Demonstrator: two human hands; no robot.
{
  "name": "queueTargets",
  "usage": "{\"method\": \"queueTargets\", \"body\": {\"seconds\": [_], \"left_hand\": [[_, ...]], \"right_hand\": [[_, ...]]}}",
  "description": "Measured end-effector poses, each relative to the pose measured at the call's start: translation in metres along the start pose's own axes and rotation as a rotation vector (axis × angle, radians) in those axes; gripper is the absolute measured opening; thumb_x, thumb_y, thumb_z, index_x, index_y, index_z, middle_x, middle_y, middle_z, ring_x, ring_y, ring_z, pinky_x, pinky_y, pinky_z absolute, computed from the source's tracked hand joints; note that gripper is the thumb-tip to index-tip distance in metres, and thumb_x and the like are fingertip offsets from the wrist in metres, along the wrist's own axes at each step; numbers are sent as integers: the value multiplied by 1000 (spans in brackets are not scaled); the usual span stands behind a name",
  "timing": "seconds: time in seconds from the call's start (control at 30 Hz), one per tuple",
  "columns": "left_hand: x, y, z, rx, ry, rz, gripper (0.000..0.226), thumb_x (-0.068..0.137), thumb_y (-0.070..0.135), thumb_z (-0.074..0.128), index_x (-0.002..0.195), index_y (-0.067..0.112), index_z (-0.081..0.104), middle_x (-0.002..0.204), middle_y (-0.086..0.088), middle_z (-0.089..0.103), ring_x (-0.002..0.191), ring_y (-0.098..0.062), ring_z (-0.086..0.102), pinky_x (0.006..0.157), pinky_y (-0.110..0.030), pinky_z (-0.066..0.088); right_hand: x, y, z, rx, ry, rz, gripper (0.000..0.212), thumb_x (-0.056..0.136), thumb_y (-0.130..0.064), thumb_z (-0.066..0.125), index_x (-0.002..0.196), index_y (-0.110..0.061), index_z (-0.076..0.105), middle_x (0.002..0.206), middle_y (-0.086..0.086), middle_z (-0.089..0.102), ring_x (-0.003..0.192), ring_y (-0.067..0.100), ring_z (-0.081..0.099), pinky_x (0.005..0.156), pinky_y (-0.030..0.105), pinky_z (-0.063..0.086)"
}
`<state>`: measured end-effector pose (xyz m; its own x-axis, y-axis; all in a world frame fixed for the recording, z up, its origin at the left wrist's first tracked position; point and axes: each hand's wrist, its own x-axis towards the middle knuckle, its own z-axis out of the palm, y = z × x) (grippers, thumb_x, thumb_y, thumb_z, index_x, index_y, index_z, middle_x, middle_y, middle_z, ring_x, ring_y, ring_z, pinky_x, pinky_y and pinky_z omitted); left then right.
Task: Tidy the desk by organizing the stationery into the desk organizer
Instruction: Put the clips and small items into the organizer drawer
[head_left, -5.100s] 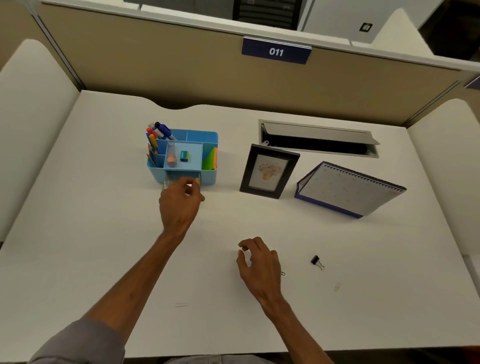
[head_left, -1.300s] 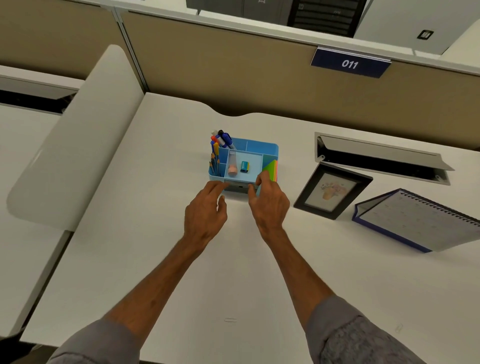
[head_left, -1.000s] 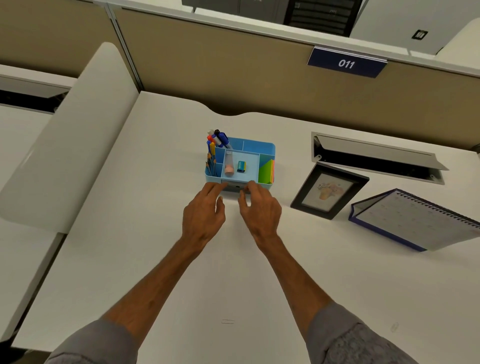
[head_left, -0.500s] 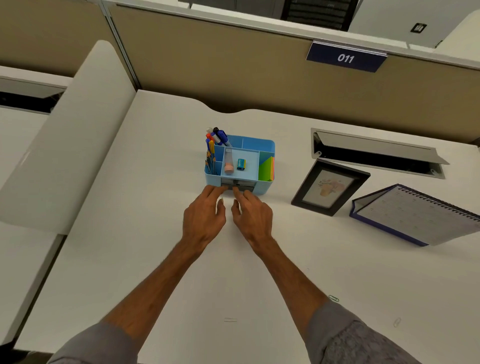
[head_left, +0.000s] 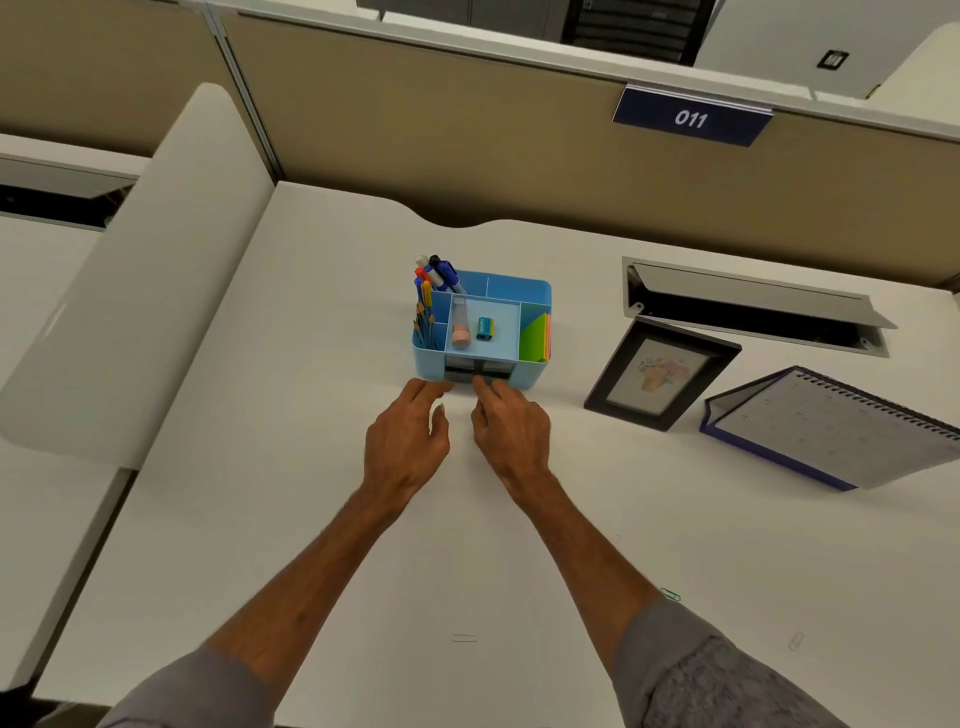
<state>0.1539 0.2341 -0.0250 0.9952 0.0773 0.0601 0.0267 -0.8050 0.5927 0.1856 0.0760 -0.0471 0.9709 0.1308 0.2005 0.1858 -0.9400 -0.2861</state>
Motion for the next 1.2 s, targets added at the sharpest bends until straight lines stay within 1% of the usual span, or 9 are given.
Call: {"method": "queueTargets", "body": {"seconds": [0.1, 0.2, 0.3, 0.4, 0.53, 0.73, 0.9, 1.03, 1.2], "left_hand": [[0, -1, 0, 1, -13, -36, 36, 103, 28, 63, 140, 25, 62, 140, 2, 63, 95, -19, 73, 89, -35, 63], [0, 1, 1, 28, -62, -42, 46, 104, 28, 63, 149, 27, 55, 152, 1, 54, 105, -22, 73, 91, -37, 60], [-2, 8, 3, 74, -127, -15, 55, 104, 26, 62, 157, 30, 46, 165, 2, 42, 124, -23, 67, 97, -40, 59], [-5, 14, 5, 103, -167, -11, 55, 106, 28, 60, 158, 30, 44, 168, 4, 38, 137, -22, 59, 102, -40, 56], [-11, 14, 6, 119, -195, -34, 51, 107, 30, 58, 157, 29, 46, 166, 4, 42, 141, -22, 55, 108, -40, 52], [-17, 10, 5, 125, -169, -14, 54, 106, 28, 60, 158, 29, 44, 167, 4, 39, 133, -22, 61, 99, -38, 57], [-21, 12, 9, 107, -110, -18, 63, 100, 25, 69, 157, 29, 43, 171, -1, 27, 101, -23, 74, 79, -33, 62], [-30, 29, 15, 52, -80, 0, 62, 99, 20, 70, 154, 30, 45, 170, -4, 29, 94, -20, 73, 75, -29, 61], [-49, 60, 33, -30, -105, 67, 60, 100, 15, 67, 154, 29, 45, 168, -6, 34, 97, -17, 70, 76, -28, 60]], "right_hand": [[-4, -1, -1, 15, -48, 19, 44, 90, -21, 81, 131, -12, 71, 118, 12, 76, 98, 30, 74, 74, 42, 63], [-15, -1, 1, 20, -36, 4, 38, 84, -22, 87, 119, -11, 77, 107, 12, 78, 87, 30, 75, 68, 41, 63], [-26, -2, 1, 8, -18, 4, 35, 85, -25, 86, 118, -13, 78, 105, 9, 78, 83, 26, 75, 66, 37, 62], [-30, -4, -1, 12, 17, 0, 31, 86, -27, 85, 114, -15, 80, 100, 6, 78, 76, 21, 73, 60, 32, 58], [-32, -7, -3, 6, 32, 2, 26, 85, -27, 86, 109, -18, 82, 93, 2, 76, 70, 18, 69, 55, 28, 53], [-35, -7, -7, 50, 52, 7, 27, 90, -26, 81, 116, -18, 80, 95, 2, 75, 70, 17, 68, 56, 25, 49], [-60, -5, -21, 180, 66, 90, 24, 93, -27, 77, 115, -18, 79, 98, 0, 76, 74, 14, 69, 61, 25, 57], [-113, 23, -36, 209, 41, 183, 17, 93, -28, 76, 108, -21, 79, 99, -4, 74, 73, 11, 68, 64, 20, 56], [-192, 87, -69, 92, 101, 280, 13, 92, -19, 72, 102, -26, 75, 98, -12, 66, 77, 10, 62, 64, 31, 50]]}}
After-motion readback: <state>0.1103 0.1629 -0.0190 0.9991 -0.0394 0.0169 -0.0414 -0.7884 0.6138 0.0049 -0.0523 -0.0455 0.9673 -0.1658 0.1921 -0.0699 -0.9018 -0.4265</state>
